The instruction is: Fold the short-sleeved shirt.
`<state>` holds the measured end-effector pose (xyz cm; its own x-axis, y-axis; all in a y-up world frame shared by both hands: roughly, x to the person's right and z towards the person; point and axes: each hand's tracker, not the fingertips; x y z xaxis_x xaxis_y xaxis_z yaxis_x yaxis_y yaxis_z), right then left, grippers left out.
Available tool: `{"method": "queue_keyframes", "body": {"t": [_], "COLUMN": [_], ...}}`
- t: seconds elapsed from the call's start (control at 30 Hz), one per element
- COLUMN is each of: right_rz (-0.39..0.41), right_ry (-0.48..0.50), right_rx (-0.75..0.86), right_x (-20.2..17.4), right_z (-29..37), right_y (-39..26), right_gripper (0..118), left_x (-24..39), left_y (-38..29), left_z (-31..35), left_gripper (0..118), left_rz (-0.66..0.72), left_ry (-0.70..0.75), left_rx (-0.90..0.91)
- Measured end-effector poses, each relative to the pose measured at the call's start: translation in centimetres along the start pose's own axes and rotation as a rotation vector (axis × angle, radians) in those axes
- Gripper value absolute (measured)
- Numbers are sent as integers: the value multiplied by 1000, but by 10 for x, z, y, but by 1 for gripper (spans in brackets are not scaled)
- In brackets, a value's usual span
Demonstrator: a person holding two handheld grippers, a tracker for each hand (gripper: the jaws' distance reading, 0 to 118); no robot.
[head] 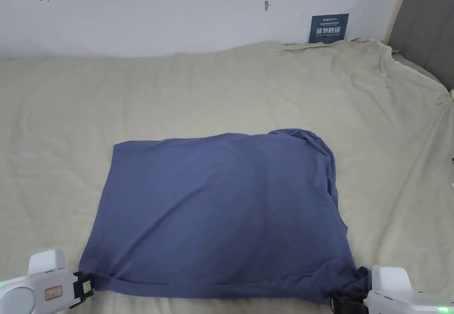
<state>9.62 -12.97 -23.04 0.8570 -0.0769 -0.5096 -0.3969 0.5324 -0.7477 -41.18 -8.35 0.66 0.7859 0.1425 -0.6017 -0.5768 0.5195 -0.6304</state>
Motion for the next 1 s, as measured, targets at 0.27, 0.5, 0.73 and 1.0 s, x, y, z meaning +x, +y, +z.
{"method": "queue_keyframes", "body": {"t": [0.27, 0.5, 0.73, 1.0], "right_rz": [73, 48, 66, 95], "right_ry": [-16, 20, 43, 45], "right_rx": [-46, 44, 203, 256], "right_x": [-22, -22, -22, -37], "right_z": [-15, 17, 49, 38], "right_y": [-6, 7, 59, 123], "right_gripper": [37, 5, 5, 5], "left_x": [-3, -3, -1, 10], "left_y": [-3, -1, 20, 65], "left_z": [-4, 2, 11, 1], "left_gripper": [5, 5, 5, 5], "left_rz": [11, 8, -5, -52], "left_ry": [2, -4, -14, -12], "left_rx": [1, 17, 57, 102]}}
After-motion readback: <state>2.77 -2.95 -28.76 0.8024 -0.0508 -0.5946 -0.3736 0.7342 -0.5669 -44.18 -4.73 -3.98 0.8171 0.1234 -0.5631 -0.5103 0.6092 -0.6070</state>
